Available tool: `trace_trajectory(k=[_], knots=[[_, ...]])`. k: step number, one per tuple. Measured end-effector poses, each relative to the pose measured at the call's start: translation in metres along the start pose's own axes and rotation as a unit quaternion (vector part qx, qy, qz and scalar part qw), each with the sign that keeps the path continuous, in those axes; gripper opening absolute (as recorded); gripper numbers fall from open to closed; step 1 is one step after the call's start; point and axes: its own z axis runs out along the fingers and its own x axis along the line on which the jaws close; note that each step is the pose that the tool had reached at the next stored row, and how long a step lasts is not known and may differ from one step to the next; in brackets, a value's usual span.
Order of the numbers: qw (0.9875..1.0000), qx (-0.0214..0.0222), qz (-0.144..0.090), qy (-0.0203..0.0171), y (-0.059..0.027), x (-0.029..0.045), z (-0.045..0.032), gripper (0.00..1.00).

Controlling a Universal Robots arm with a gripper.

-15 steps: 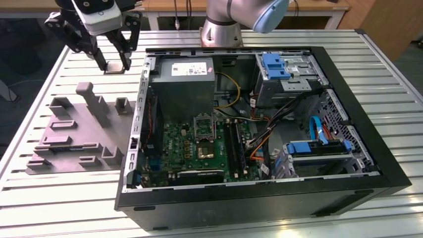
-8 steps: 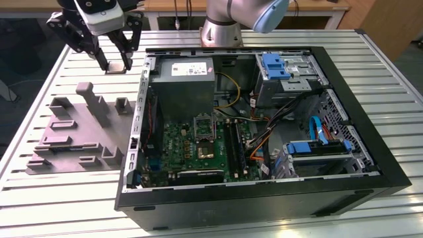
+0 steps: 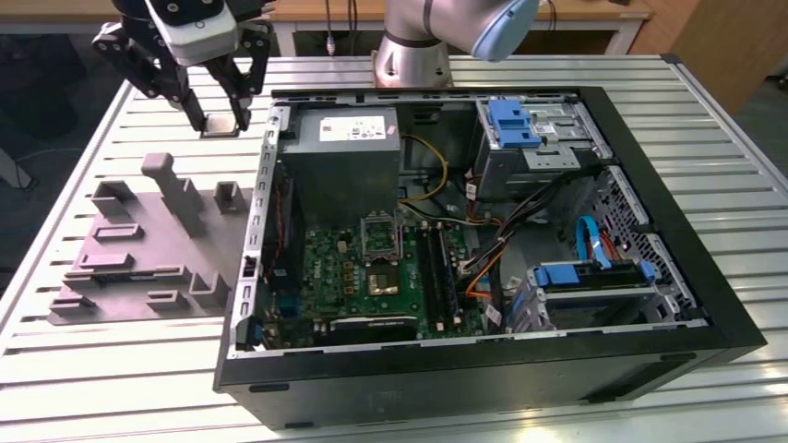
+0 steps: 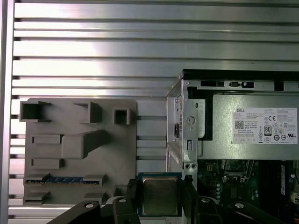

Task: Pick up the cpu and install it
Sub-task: 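Pick up the cpu and move it towards the insertion slot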

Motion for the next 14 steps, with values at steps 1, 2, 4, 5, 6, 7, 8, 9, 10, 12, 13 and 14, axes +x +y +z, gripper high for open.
trace_trajectory(k=[1,2,4,5,6,7,8,9,10,12,13,14], knots=[[1.0,0.0,0.0,0.0,0.0,-0.0001,0.0,0.47],[1.0,0.0,0.0,0.0,0.0,-0.0002,0.0,0.47],[1.0,0.0,0.0,0.0,0.0,-0.0002,0.0,0.47],[1.0,0.0,0.0,0.0,0.0,-0.0002,0.0,0.47],[1.0,0.0,0.0,0.0,-0.0002,-0.0003,0.0,0.47],[1.0,0.0002,0.0,0.0,-0.001,-0.0003,0.0,0.47],[1.0,0.0008,0.0,0.0,-0.0024,-0.0004,0.0,0.47],[1.0,0.0015,0.0,0.0,-0.0037,-0.0004,0.0,0.47],[1.0,0.0023,0.0,0.0,-0.005,-0.0006,-0.0001,0.47],[1.0,0.0035,0.0,0.0,-0.0064,-0.0017,0.0,0.47],[1.0,0.0036,0.0,0.0,-0.0066,-0.003,0.0001,0.47],[1.0,0.0037,0.0,0.0,-0.0066,-0.0047,0.0001,0.47]])
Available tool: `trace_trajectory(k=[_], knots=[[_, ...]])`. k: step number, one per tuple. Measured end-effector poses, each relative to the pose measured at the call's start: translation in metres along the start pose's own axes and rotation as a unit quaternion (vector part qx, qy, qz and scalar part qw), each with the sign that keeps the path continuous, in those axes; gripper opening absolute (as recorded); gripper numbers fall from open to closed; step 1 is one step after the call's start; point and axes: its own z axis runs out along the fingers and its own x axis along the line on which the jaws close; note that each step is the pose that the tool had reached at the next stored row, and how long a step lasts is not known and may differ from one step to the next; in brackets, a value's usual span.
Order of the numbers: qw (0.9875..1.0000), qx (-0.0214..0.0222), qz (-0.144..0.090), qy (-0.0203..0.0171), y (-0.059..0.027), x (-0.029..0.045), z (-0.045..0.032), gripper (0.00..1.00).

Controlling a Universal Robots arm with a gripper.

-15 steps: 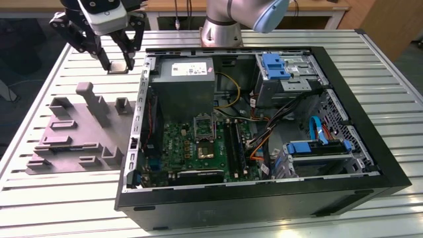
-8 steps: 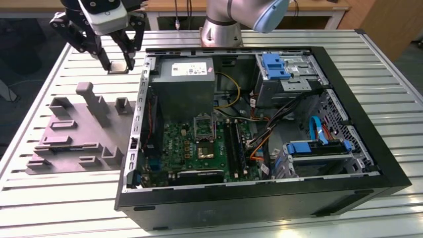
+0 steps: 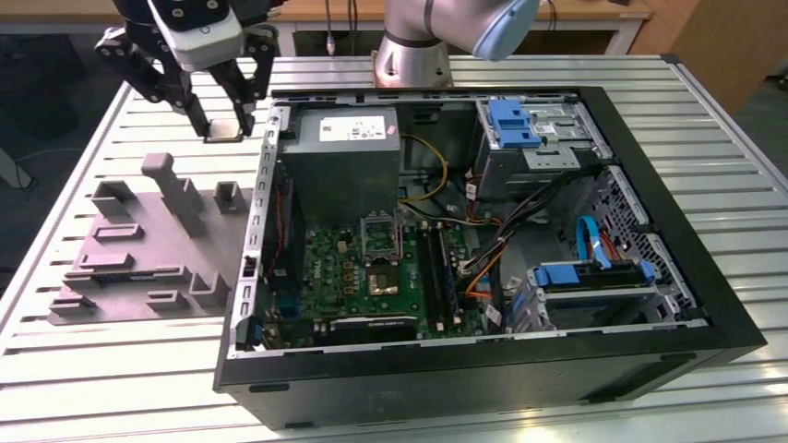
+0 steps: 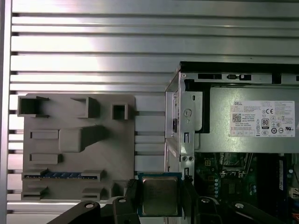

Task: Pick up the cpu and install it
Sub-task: 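Pick up the cpu and move it towards the insertion slot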

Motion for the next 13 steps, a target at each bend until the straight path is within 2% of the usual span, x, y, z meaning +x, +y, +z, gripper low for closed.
trace_trajectory(k=[13], knots=[[1.0,0.0,0.0,0.0,0.0001,-0.0232,0.0005,0.47]])
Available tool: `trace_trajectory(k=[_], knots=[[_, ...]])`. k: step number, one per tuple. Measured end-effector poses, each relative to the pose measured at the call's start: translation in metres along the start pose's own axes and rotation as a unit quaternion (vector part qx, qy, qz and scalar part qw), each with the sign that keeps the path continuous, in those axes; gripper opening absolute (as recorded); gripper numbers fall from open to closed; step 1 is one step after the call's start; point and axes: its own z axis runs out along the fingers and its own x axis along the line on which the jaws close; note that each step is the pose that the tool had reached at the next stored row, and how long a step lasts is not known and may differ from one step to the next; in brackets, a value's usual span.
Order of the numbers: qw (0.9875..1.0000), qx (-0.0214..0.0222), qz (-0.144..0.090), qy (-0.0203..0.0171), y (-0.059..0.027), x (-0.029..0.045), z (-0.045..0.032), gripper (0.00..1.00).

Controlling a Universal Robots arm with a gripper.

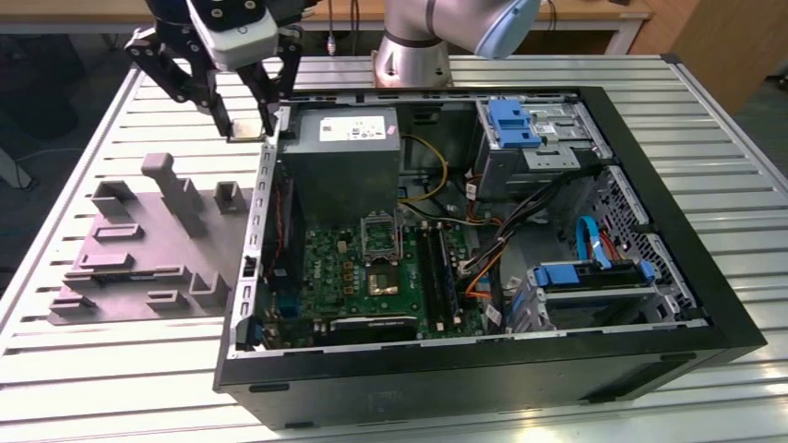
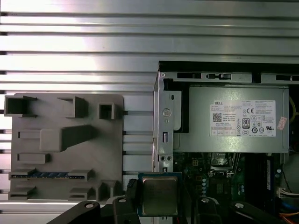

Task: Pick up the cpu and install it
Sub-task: 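Pick up the cpu and move it towards the insertion slot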

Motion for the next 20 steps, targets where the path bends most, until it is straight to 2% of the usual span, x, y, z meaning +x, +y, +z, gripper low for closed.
trace_trajectory(k=[5,12,20], knots=[[1.0,0.0,0.0,0.0,0.0,-0.0052,0.0001,0.47],[1.0,0.0,0.0,0.0,0.0,-0.0059,0.0001,0.47],[1.0,0.0,0.0,0.0,0.0001,-0.0109,0.0001,0.47]])
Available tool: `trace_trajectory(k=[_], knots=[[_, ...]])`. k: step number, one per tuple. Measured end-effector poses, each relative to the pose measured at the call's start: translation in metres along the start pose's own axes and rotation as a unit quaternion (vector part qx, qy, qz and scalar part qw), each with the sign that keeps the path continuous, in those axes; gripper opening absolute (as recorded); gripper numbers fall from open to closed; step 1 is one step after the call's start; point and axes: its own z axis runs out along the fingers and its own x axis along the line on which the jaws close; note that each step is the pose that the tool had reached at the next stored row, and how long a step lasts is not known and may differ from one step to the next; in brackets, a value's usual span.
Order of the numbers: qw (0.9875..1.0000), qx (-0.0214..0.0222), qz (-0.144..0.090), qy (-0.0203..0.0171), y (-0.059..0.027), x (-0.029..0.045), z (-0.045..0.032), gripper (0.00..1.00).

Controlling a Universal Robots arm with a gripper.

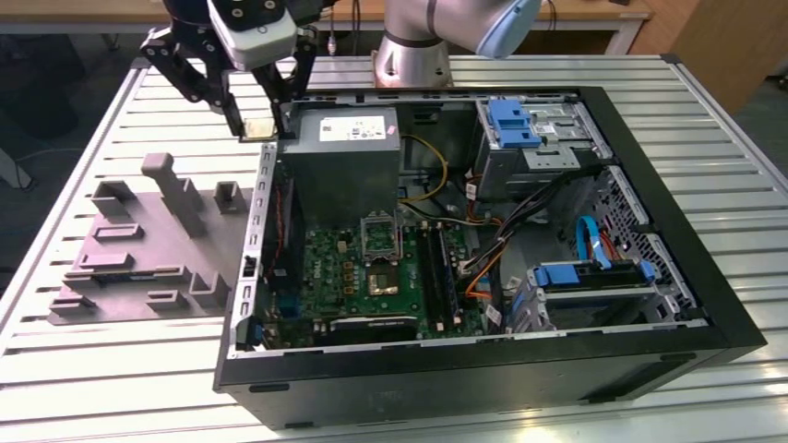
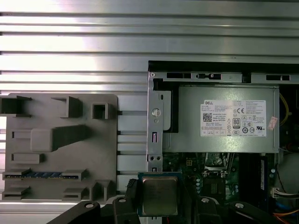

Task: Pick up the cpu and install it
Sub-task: 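Pick up the cpu and move it towards the insertion slot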

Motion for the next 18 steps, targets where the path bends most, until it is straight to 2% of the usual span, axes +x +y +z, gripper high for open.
trace_trajectory(k=[18], knots=[[1.0,0.0,0.0,0.0,0.0001,-0.0152,0.0002,0.47]])
